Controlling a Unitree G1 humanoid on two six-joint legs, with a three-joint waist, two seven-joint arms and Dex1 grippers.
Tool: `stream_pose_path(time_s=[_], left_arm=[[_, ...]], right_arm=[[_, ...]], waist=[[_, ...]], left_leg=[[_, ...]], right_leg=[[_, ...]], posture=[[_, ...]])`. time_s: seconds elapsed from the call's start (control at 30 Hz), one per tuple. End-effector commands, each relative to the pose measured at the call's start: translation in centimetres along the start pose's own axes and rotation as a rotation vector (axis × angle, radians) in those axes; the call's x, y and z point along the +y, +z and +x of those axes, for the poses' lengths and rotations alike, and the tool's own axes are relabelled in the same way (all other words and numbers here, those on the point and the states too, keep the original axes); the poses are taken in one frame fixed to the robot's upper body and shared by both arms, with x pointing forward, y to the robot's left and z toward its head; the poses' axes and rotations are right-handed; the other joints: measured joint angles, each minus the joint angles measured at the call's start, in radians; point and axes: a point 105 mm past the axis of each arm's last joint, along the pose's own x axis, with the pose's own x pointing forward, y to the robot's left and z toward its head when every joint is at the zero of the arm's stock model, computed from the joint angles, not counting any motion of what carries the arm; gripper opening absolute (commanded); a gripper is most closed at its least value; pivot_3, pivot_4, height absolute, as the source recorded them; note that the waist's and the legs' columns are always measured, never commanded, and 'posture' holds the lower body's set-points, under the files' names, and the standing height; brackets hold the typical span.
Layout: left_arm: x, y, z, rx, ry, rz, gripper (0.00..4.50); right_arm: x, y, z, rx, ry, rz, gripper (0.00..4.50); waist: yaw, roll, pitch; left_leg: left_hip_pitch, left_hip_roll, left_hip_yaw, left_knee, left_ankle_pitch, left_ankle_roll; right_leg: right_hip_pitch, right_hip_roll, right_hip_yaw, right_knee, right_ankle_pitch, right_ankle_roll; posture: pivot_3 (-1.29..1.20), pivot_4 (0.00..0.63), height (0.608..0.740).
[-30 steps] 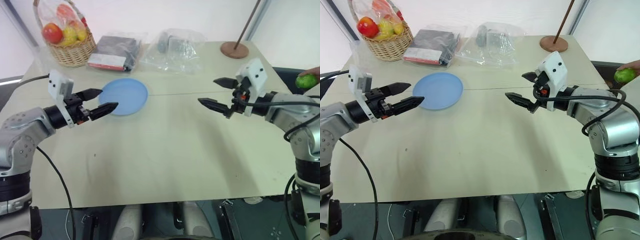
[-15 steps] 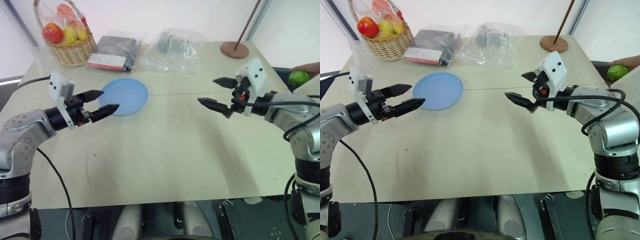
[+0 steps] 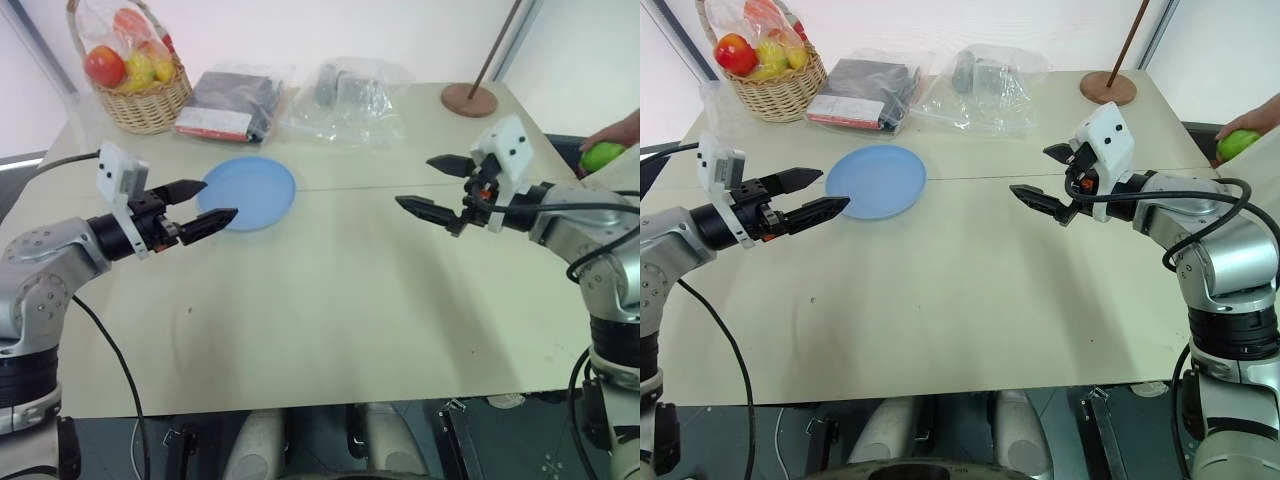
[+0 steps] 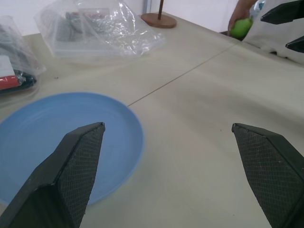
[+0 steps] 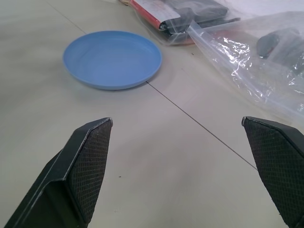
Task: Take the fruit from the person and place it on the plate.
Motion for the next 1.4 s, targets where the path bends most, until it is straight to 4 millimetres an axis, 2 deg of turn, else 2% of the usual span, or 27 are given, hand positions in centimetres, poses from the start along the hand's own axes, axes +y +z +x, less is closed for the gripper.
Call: stream_pose_path(time_s=[0.03,0.5,0.73,0.9,1.07,1.27,1.4], left_arm=[[-0.3,1.5,-0.2,-0.027,-0.009,0.060,4.50],[-0.1,1.6,0.1,-0.019,-0.017,0.067,4.50],[-0.1,1.7,0.2,-0.019,-0.021,0.071,4.50],[0.1,1.9,0.3,-0.033,-0.012,0.075,4.50],[0.6,2.3,0.9,-0.074,0.008,0.055,4.50],[0.5,2.1,1.5,-0.081,0.005,0.045,4.50],[0.7,2.0,1.6,-0.081,0.009,0.043,4.50]], right_arm=[[-0.1,1.3,-0.6,-0.045,-0.019,-0.040,4.47],[0.0,1.1,-0.7,-0.040,-0.025,-0.026,4.47],[-0.2,1.9,-0.1,-0.069,-0.040,-0.009,4.47],[0.3,2.8,0.6,-0.093,-0.010,0.040,4.47],[0.3,2.8,0.9,-0.084,-0.003,0.023,4.47],[0.5,3.5,1.9,-0.113,0.006,0.025,4.47],[0.7,4.5,4.1,-0.155,0.010,0.049,4.47]], waist=[[0.000,0.000,0.000],[0.000,0.000,0.000],[-0.001,0.000,0.000],[-0.001,0.000,0.000],[0.002,0.000,0.000],[-0.003,0.000,0.000],[-0.005,0.000,0.000]], left_leg=[[0.000,0.000,0.000,0.000,0.000,0.000],[0.000,0.000,0.000,0.000,0.000,0.000],[0.000,0.000,0.000,0.000,0.000,0.000],[0.000,0.000,0.000,0.000,0.000,0.000],[0.000,0.000,0.000,0.000,0.000,0.000],[0.000,0.000,0.000,-0.001,0.000,0.000],[0.001,0.000,0.000,-0.001,0.000,0.000]], right_leg=[[0.000,0.000,0.000,0.000,0.000,0.000],[0.000,0.000,0.000,0.000,0.000,0.000],[0.000,0.000,0.000,0.000,0.000,0.000],[0.000,0.000,0.000,0.000,0.000,0.000],[0.001,0.000,0.000,-0.001,0.000,0.000],[0.000,0.000,0.000,-0.001,0.000,0.000],[0.000,0.000,0.000,0.000,0.000,0.000]], posture=[[0.00,0.150,0.740],[0.00,0.150,0.740],[0.00,0.150,0.740],[0.00,0.150,0.740],[0.00,0.150,0.740],[0.00,0.150,0.740],[0.00,0.150,0.740]])
